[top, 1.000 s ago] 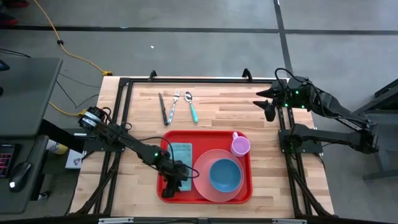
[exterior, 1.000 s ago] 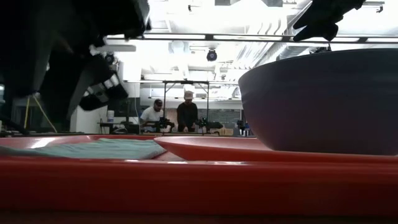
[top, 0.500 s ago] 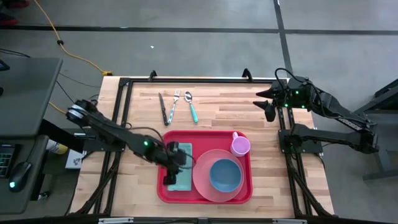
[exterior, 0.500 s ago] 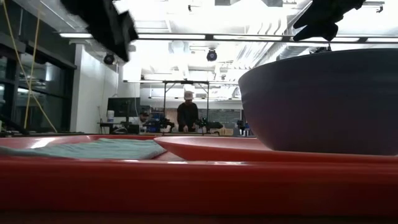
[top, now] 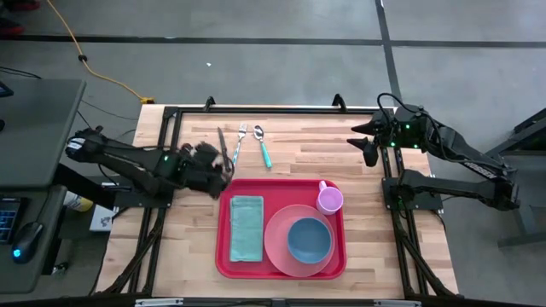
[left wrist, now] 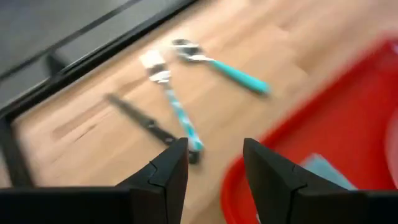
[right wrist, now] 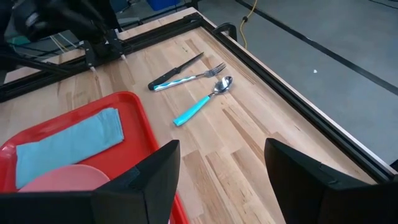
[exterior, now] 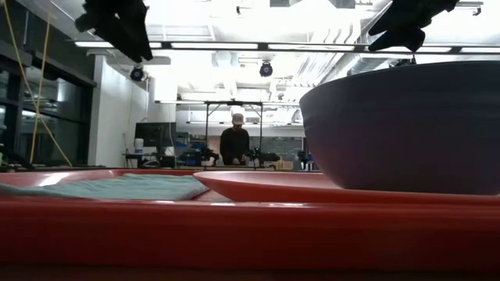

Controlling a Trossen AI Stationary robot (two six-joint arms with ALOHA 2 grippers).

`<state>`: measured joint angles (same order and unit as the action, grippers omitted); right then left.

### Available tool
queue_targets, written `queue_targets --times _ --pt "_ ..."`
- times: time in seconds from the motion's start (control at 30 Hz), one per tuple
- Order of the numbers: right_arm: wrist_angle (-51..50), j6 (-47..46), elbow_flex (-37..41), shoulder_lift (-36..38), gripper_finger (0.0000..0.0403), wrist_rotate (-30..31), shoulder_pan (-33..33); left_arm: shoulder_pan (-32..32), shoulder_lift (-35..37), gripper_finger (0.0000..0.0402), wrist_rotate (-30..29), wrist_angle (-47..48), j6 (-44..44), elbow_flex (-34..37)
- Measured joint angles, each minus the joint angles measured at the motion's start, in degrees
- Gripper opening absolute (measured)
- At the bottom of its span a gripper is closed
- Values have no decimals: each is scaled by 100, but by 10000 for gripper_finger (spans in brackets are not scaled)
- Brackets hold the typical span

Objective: Set up tray
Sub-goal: Put the black knife on top of the napkin

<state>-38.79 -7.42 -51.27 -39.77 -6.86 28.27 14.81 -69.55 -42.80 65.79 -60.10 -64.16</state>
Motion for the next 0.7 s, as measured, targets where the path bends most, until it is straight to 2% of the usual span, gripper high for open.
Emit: queue_targets --times 0.1,0.2,0.37,0.5,0.7 --pt "8 0 0 -1 213 38 0 -507 18 184 10 498 -594 11" --pt "14 19 0 -1 213 42 -2 -1092 -51 184 63 485 -785 0" --pt "20 35 0 -2 213 58 0 -2138 -102 184 899 126 -763 4" --pt "20 39 0 -2 213 60 0 -2904 -165 184 1677 -230 49 4" --pt "0 41 0 -2 213 52 0 -3770 -390 184 2454 -561 1094 8"
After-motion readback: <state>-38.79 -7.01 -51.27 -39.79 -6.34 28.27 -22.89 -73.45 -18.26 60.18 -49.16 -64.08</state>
